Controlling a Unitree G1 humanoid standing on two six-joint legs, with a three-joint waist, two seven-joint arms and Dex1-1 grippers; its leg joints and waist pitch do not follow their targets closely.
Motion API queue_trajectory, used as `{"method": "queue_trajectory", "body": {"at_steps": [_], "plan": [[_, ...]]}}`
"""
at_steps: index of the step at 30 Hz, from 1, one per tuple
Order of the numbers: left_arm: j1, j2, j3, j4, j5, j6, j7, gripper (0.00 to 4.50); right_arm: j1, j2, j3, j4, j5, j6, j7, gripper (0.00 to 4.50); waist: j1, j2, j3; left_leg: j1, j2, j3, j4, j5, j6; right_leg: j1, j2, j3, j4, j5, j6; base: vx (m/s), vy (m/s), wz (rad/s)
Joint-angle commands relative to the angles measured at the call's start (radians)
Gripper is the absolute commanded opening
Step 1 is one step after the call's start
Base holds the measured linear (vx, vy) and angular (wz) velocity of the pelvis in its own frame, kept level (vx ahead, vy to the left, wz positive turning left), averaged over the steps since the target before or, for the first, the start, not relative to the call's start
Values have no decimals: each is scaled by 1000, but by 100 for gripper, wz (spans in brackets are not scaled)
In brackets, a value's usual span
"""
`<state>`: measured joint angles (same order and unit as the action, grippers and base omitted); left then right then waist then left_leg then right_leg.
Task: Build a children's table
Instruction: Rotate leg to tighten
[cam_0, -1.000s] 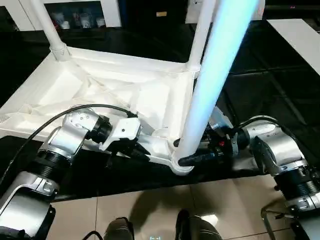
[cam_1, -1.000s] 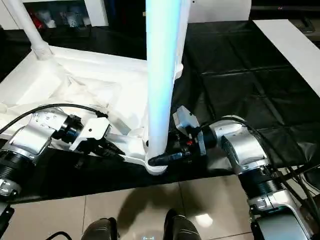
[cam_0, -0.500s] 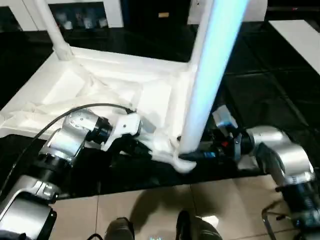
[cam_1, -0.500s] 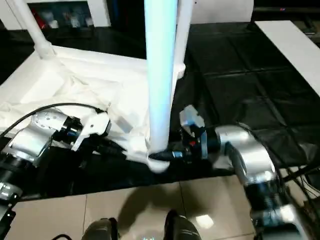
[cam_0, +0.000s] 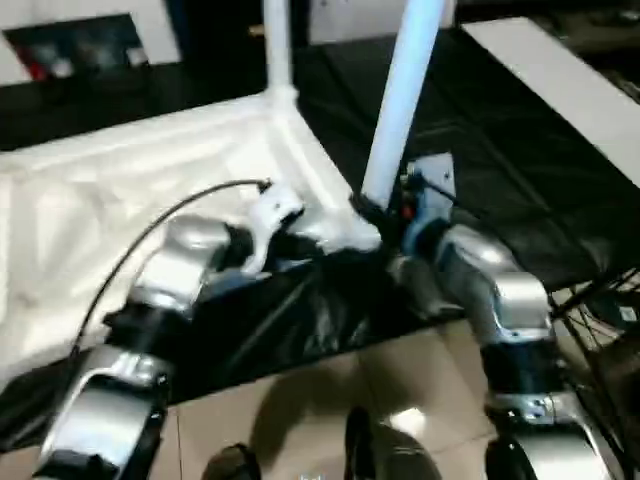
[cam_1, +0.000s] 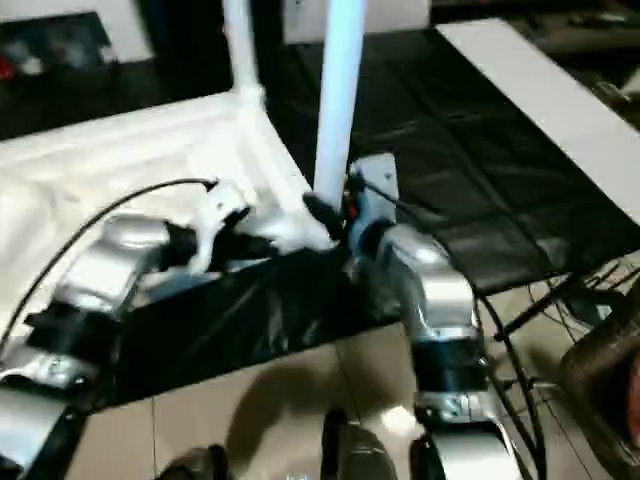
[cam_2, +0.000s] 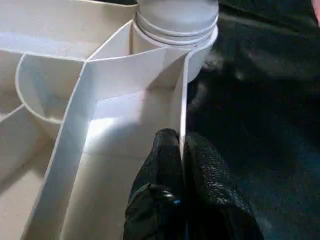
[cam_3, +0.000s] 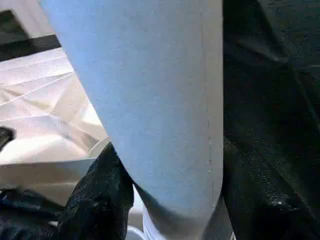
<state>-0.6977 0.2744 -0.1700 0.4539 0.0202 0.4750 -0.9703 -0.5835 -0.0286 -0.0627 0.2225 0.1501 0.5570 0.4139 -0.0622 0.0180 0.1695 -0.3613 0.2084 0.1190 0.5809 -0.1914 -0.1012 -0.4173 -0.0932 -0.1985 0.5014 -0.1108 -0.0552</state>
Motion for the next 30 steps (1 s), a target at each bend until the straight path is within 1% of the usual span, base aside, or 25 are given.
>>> {"method": "queue_trajectory", "body": {"at_steps": [1,2,3,4,6,7,8,9,10,11,12,13,14,15,16,18,19,20,22,24,25,27,28,29,30], "plan": [[-56,-97,-21,-1,-6,2,92,0,-13,152,145,39,54,70,35,208,-1,8,-56,18,2,1,-68,-374,61,62,-59,32,-88,-613,22,0,0,0],[-57,-98,-20,-1,-4,3,96,0,-13,155,147,39,52,71,32,264,-2,9,-56,14,3,-1,-69,-366,59,65,-61,33,-85,-605,17,0,0,0],[-57,-100,-20,-7,0,8,100,0,-3,161,156,29,44,71,30,264,-1,10,-55,10,4,-2,-73,-363,58,69,-63,34,-83,-596,15,0,0,0],[-54,-101,-21,-13,3,10,101,0,3,164,159,23,39,67,30,278,-1,8,-55,12,3,-2,-73,-363,59,67,-64,36,-84,-596,13,0,0,0],[-47,-98,-25,-27,7,12,96,0,17,165,161,9,33,58,35,281,-2,7,-55,12,0,0,-74,-350,62,67,-64,38,-84,-589,9,0,0,0],[-33,-86,-35,-47,6,13,84,0,29,154,160,-2,31,41,27,315,-1,8,-54,10,1,0,-76,-343,64,68,-65,41,-82,-585,4,0,0,0],[-33,-86,-35,-47,6,13,84,0,29,154,160,-2,31,41,27,322,0,8,-54,12,2,0,-76,-342,63,67,-66,41,-82,-583,1,0,0,0],[-24,-76,-37,-54,2,7,75,0,38,138,158,-8,32,25,34,322,0,8,-54,11,1,1,-77,-338,63,67,-66,42,-81,-582,-2,0,0,0],[-12,-61,-41,-62,-4,-12,52,0,49,111,157,-16,25,5,50,327,0,11,-53,11,2,0,-77,-339,63,67,-66,42,-79,-582,-3,0,0,0],[-2,-48,-42,-69,-10,-29,32,0,61,83,159,-27,24,-20,82,336,0,9,-55,9,2,1,-78,-330,65,68,-66,45,-78,-569,-6,0,0,0],[-2,-48,-42,-69,-10,-29,32,0,62,81,159,-28,24,-21,84,349,2,9,-56,9,2,1,-78,-323,67,68,-68,46,-78,-563,-8,0,0,0],[6,-38,-41,-74,-12,-36,17,0,74,57,160,-41,22,-33,112,361,3,8,-58,7,4,2,-79,-301,73,70,-67,51,-73,-534,-19,0,0,0],[26,-2,-46,-77,-14,-87,-36,0,105,-13,156,-73,35,-66,207,367,9,7,-62,3,6,5,-80,-254,91,73,-64,59,-63,-467,-39,0,0,0],[26,-2,-46,-77,-14,-87,-36,0,105,-13,156,-73,35,-66,207,371,12,6,-63,0,6,5,-79,-241,99,74,-64,61,-58,-451,-45,0,0,0],[32,8,-47,-78,-15,-100,-52,0,114,-33,154,-82,40,-73,234,388,14,3,-65,-5,3,8,-77,-201,110,76,-62,67,-51,-422,-60,0,0,0],[48,44,-54,-82,-27,-156,-118,0,131,-100,143,-100,62,-86,325,410,19,0,-69,-6,1,10,-75,-165,122,76,-61,73,-46,-405,-71,26,-21,2],[56,61,-58,-87,-34,-174,-152,0,135,-132,139,-105,71,-92,368,410,24,-3,-72,-9,-4,13,-71,-140,135,78,-59,78,-40,-402,-81,53,-49,0],[63,83,-69,-88,-33,-207,-187,0,139,-167,139,-108,77,-106,419,421,29,-3,-81,-16,-5,14,-69,-87,151,88,-57,83,-30,-346,-92,53,-49,0],[75,128,-93,-84,-27,-266,-259,0,139,-232,138,-103,87,-128,512,444,39,-3,-89,-19,-5,15,-60,11,199,83,-50,89,-6,-197,-131,0,0,0],[80,148,-98,-83,-35,-285,-302,0,134,-268,136,-93,96,-141,565,444,47,-5,-91,-21,-7,17,-56,48,220,85,-49,91,2,-141,-143,0,0,0],[83,161,-99,-85,-46,-291,-335,0,129,-295,135,-84,105,-151,607,444,52,-2,-88,-15,-1,17,-55,57,237,78,-48,89,4,-137,-158,0,0,0],[86,187,-107,-93,-65,-296,-402,0,123,-337,138,-76,122,-160,692,444,62,-5,-89,-11,5,19,-56,51,237,77,-49,90,5,-167,-160,0,0,0],[85,202,-113,-93,-70,-303,-438,0,120,-360,144,-74,133,-168,745,444,65,-4,-88,-10,7,19,-56,44,237,76,-48,90,5,-176,-162,0,0,0],[83,211,-119,-88,-68,-313,-457,0,118,-375,149,-71,139,-176,779,444,72,-4,-89,-7,12,18,-56,44,239,73,-49,91,8,-182,-165,0,0,0],[81,219,-127,-85,-66,-321,-475,0,116,-386,158,-69,138,-186,804,444,73,-4,-88,-7,14,19,-56,39,239,71,-48,91,7,-189,-165,0,0,0]]}}
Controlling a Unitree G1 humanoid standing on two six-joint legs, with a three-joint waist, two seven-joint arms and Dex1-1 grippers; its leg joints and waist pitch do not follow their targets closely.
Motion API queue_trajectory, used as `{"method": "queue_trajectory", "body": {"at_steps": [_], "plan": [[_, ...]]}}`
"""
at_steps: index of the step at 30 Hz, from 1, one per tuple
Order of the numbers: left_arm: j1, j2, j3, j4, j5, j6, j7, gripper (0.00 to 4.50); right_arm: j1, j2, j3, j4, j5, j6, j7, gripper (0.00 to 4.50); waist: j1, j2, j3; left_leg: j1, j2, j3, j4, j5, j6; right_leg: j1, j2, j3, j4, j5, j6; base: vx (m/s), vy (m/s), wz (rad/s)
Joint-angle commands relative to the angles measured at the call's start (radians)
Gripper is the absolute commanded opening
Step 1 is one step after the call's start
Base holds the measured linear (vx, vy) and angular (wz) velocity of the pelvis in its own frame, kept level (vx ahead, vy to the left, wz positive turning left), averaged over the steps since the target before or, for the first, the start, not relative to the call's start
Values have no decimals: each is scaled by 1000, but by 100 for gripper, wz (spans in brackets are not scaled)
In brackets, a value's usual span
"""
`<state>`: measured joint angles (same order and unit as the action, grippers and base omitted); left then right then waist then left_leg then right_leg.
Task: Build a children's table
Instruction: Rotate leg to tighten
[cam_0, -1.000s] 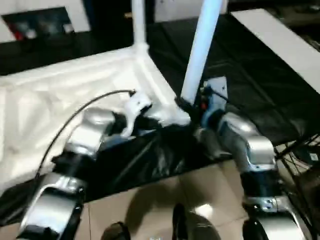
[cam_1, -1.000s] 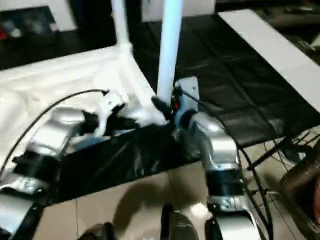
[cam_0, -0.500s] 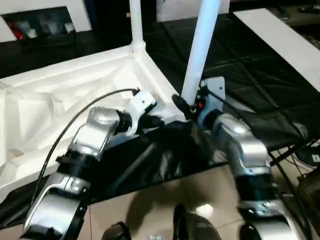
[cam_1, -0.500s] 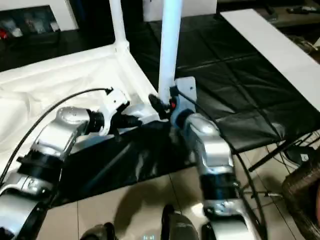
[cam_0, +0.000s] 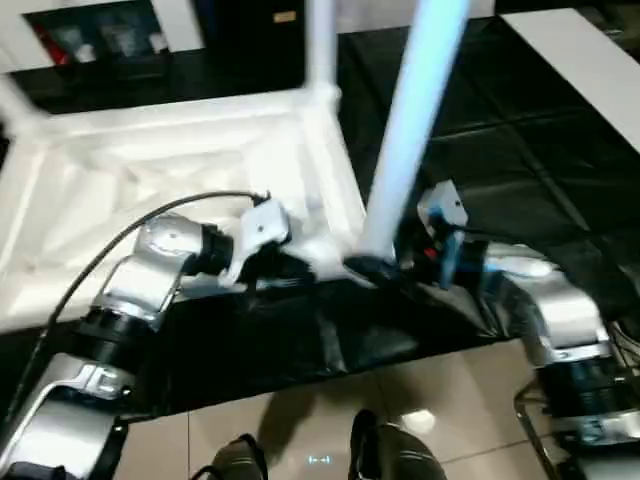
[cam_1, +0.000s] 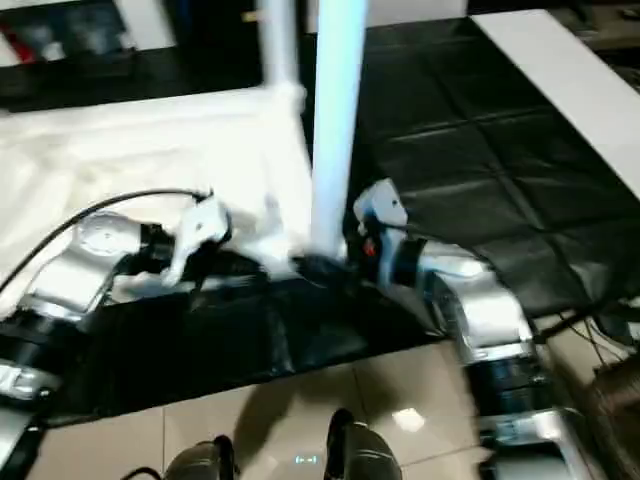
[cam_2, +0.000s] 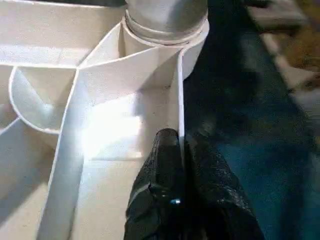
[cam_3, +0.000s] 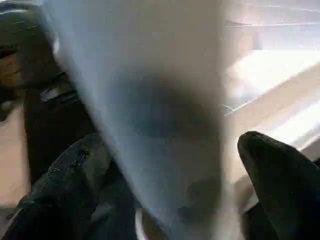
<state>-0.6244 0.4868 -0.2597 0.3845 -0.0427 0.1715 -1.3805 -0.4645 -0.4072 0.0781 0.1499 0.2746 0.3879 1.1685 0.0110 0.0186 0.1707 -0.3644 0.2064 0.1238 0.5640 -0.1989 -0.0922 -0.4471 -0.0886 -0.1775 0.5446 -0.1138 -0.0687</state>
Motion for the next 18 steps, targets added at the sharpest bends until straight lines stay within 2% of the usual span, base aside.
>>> {"method": "queue_trajectory", "body": {"at_steps": [1,5,6,8,13,14,18], "plan": [[7,10,-40,-14,-2,-20,-72,0,-4,-12,20,5,13,-21,59,444,2,-6,-87,-4,17,15,-39,27,218,100,-56,71,-39,-218,-150,0,0,0],[-2,38,-69,1,-5,-64,-140,0,-16,-63,59,18,29,-59,189,444,10,-8,-84,-4,14,18,-42,-30,181,101,-57,72,-50,-304,-123,0,0,0],[-7,40,-74,8,-7,-76,-154,0,-23,-78,71,26,33,-67,230,444,13,-12,-84,-4,13,20,-43,-43,172,100,-57,72,-53,-328,-116,0,0,0],[-13,41,-78,15,-8,-90,-169,0,-30,-90,82,38,37,-75,268,444,19,-13,-84,-2,13,21,-43,-47,159,98,-56,73,-57,-350,-107,0,0,0],[-33,35,-89,28,-15,-109,-202,0,-61,-104,117,84,31,-97,354,400,25,-15,-90,-3,16,19,-40,-18,162,98,-56,75,-46,-303,-125,0,0,0],[-40,30,-92,35,-15,-118,-204,0,-77,-98,129,113,23,-119,366,392,26,-16,-93,-4,16,19,-38,1,172,98,-56,74,-43,-273,-140,0,0,0],[-45,26,-96,43,-13,-128,-206,0,-96,-89,136,134,30,-116,388,360,30,-17,-94,-6,15,20,-37,12,183,100,-55,73,-40,-261,-147,0,0,0]]}}
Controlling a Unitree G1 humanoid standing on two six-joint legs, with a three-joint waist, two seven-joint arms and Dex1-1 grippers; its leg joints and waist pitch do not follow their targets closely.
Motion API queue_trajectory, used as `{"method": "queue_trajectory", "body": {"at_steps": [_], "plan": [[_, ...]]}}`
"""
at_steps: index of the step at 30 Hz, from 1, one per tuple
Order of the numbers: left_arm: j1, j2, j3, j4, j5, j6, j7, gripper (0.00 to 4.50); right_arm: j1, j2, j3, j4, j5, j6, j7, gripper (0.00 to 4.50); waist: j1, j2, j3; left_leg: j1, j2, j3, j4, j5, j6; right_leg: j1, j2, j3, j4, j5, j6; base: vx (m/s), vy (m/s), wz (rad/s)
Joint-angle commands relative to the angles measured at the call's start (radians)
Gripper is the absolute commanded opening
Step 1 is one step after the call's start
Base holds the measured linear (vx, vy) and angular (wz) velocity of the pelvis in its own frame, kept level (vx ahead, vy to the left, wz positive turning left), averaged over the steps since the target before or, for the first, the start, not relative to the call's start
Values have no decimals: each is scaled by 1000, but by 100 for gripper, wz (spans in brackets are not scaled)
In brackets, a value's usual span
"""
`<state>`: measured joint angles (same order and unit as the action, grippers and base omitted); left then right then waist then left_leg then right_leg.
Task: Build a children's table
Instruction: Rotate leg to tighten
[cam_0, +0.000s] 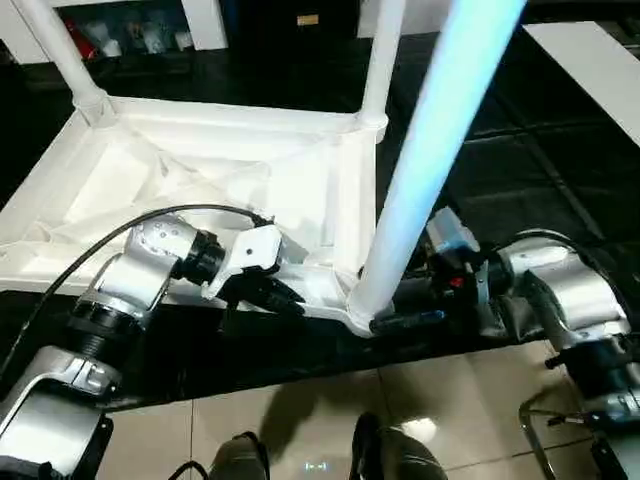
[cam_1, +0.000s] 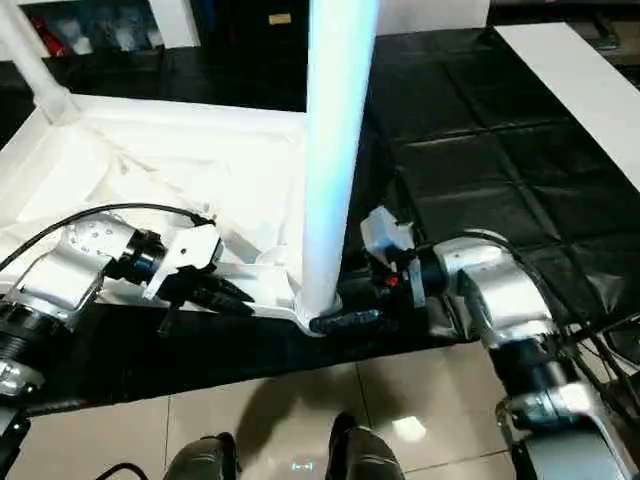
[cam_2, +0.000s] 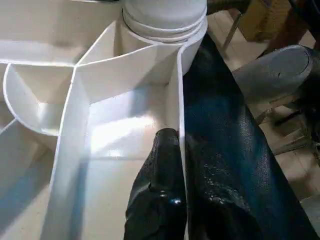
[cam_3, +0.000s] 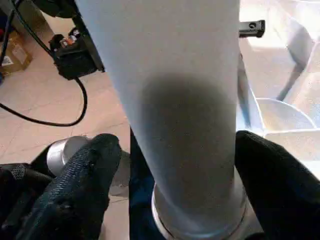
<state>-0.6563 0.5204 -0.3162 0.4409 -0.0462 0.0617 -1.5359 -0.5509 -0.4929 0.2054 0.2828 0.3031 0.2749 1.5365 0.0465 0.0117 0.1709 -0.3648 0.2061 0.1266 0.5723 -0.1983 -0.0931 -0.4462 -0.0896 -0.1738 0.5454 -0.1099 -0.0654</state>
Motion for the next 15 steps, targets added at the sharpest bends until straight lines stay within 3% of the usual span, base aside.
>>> {"method": "queue_trajectory", "body": {"at_steps": [1,10,12,15], "plan": [[-14,-8,-39,-11,-9,-20,-51,0,-12,-3,10,4,3,-3,25,360,-3,-10,-94,-5,16,17,-45,13,183,100,-55,70,-41,-270,-147,0,0,0],[-18,-9,-39,8,-4,-40,-53,0,-33,-9,26,54,5,-32,68,292,6,-10,-98,-3,18,17,-43,21,180,98,-55,70,-39,-271,-149,0,0,0],[-18,-9,-39,9,-4,-42,-53,0,-34,-9,26,57,3,-35,71,260,6,-10,-98,-4,18,17,-42,21,180,99,-54,70,-39,-270,-152,0,0,0],[-21,-11,-39,22,3,-55,-39,0,-33,-8,30,58,4,-38,78,250,9,-12,-102,-5,16,18,-41,24,180,101,-55,70,-38,-270,-150,0,0,0]]}}
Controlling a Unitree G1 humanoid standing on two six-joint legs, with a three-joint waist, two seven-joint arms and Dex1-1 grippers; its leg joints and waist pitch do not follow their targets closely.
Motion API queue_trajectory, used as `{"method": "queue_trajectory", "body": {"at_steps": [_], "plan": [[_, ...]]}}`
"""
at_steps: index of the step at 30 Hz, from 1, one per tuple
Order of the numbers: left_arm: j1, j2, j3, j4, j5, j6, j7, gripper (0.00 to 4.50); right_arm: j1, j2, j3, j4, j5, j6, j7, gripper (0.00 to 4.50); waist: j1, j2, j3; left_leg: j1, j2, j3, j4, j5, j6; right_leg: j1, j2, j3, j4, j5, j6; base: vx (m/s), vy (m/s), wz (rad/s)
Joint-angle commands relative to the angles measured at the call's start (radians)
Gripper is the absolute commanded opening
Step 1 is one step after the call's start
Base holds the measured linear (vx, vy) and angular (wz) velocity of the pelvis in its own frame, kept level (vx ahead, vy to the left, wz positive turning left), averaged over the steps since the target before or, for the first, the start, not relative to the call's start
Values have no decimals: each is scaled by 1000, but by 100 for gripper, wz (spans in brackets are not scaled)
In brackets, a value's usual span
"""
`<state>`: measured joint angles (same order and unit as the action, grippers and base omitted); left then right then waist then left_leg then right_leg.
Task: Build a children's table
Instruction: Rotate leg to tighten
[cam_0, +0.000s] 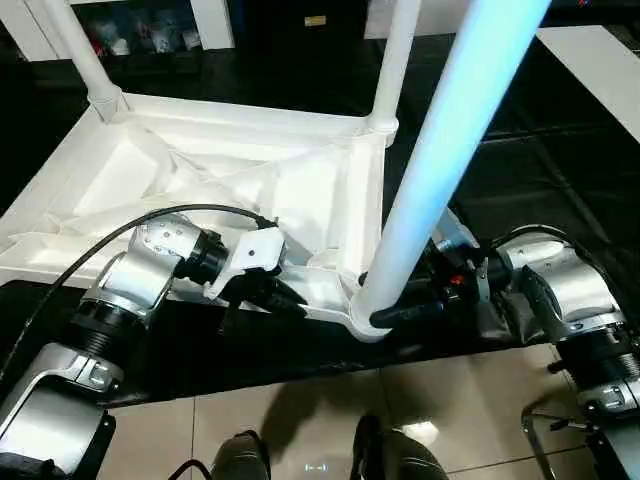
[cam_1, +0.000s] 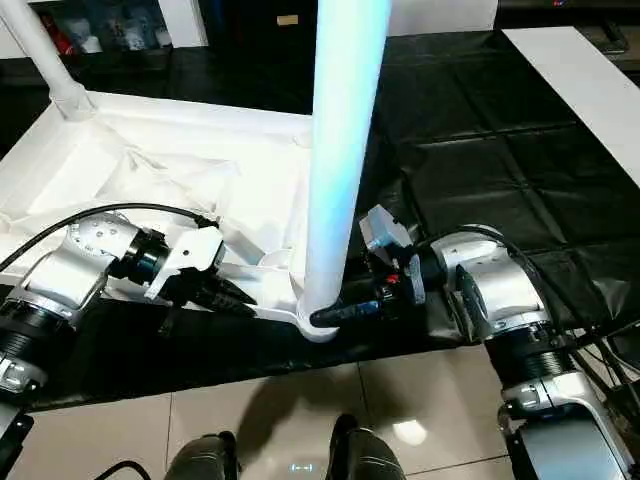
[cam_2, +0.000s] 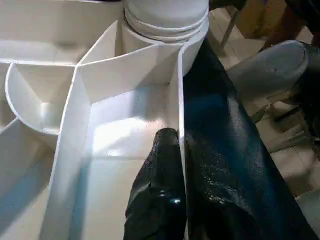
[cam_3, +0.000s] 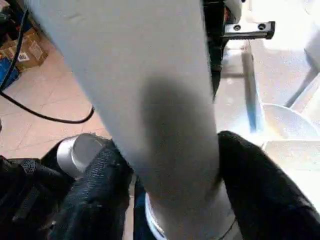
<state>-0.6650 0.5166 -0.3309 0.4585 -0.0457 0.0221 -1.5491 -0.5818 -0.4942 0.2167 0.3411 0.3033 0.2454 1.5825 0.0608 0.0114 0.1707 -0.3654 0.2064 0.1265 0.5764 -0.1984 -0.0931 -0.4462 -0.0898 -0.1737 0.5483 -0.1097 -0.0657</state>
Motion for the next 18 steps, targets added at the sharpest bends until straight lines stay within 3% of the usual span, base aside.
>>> {"method": "queue_trajectory", "body": {"at_steps": [1,2,5,9,11,13,15,16,17,18], "plan": [[-13,-7,-24,4,2,-16,-26,0,-3,-7,19,0,4,-8,32,240,-5,-11,-101,-4,16,18,-45,22,178,100,-54,70,-42,-275,-148,0,0,0],[-13,-8,-24,6,3,-18,-23,0,-2,-6,20,-1,5,-8,32,221,-5,-11,-99,-4,16,18,-45,13,174,100,-54,69,-44,-289,-144,0,0,0],[-14,-17,-16,10,-1,-9,-6,0,5,1,21,-10,9,-2,29,217,-5,-13,-99,-4,14,19,-45,-5,161,100,-54,69,-47,-316,-133,0,0,0],[-13,-41,7,-3,-23,45,34,0,21,31,2,-46,35,74,-39,207,-4,-14,-97,-6,12,18,-46,-16,144,102,-54,68,-50,-349,-116,0,0,0],[-14,-77,24,-37,-26,139,121,0,29,107,-29,-89,33,182,-237,207,-8,-15,-87,-6,9,18,-49,-45,115,99,-53,67,-62,-415,-87,0,0,0],[-15,-86,27,-45,-22,170,147,0,30,129,-32,-100,24,196,-289,206,-14,-14,-78,0,-2,19,-49,-105,74,96,-52,57,-82,-536,-38,0,0,0],[-20,-108,36,-52,-21,221,193,0,22,180,-44,-98,8,218,-389,206,-36,-13,-67,5,-13,16,-47,-166,53,96,-54,40,-110,-670,44,0,0,0],[-24,-127,44,-58,-23,257,226,0,11,226,-60,-95,8,250,-465,206,-45,-3,-68,4,-12,11,-47,-180,48,101,-53,29,-118,-682,67,0,0,0],[-30,-146,53,-61,-24,289,259,0,1,269,-74,-93,5,275,-537,206,-52,-4,-72,3,-10,11,-47,-182,48,104,-54,27,-121,-668,71,0,0,0],[-33,-157,59,-64,-23,310,279,0,-5,296,-83,-95,3,293,-580,206,-65,-6,-74,-10,-9,3,-50,-169,43,114,-52,20,-116,-630,73,0,0,0]]}}
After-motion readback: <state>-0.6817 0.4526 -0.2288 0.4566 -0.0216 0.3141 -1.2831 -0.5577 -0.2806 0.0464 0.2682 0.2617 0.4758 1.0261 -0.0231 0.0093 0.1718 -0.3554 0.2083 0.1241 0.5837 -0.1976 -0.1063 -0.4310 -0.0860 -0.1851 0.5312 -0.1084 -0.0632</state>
